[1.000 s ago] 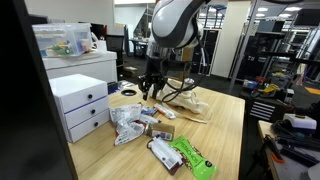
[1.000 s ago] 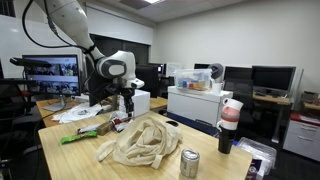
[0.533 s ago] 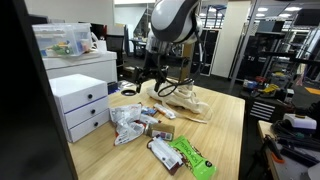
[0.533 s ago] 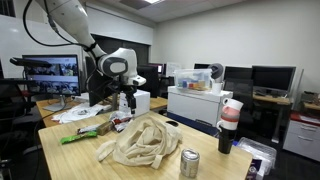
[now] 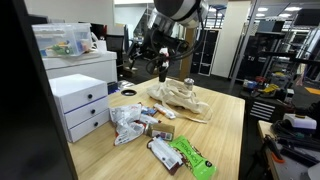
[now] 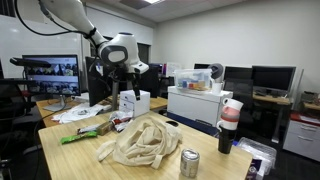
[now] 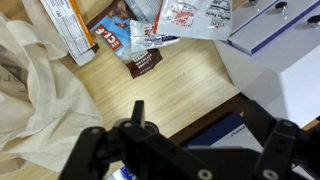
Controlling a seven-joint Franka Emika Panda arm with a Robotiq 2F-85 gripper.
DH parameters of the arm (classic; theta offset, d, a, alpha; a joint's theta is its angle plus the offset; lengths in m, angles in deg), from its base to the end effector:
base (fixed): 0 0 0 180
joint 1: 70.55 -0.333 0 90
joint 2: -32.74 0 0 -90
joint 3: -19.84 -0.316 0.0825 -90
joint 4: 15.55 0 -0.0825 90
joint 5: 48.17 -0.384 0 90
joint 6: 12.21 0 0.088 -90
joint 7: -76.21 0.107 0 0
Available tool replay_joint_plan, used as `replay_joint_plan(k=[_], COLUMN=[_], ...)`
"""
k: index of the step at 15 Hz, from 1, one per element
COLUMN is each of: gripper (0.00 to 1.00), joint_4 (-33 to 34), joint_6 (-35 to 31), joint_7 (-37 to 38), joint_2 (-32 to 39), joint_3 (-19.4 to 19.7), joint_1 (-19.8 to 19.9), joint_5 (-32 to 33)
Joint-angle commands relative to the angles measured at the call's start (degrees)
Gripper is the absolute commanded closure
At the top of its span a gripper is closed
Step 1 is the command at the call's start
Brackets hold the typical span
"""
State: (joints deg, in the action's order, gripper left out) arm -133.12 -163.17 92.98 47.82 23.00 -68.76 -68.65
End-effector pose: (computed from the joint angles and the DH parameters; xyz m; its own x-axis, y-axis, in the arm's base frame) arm 0.6134 -0.0606 0.3424 0.7545 -0.6263 0.1960 -0.5569 -0.7690 -0.3139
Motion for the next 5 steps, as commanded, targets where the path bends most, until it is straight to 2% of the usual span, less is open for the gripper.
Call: replay_joint_plan(k=[1,5], gripper=[0.00,0.00], joint_4=[-0.08,-0.32], joint_6=[0.03,-0.20], joint_7=[0.32,0.33], joint_2=[-0.05,-0.05], joint_3=[-0.41,-0.47], joint_1=[0.38,0.39], joint_5=[0.34,0.32])
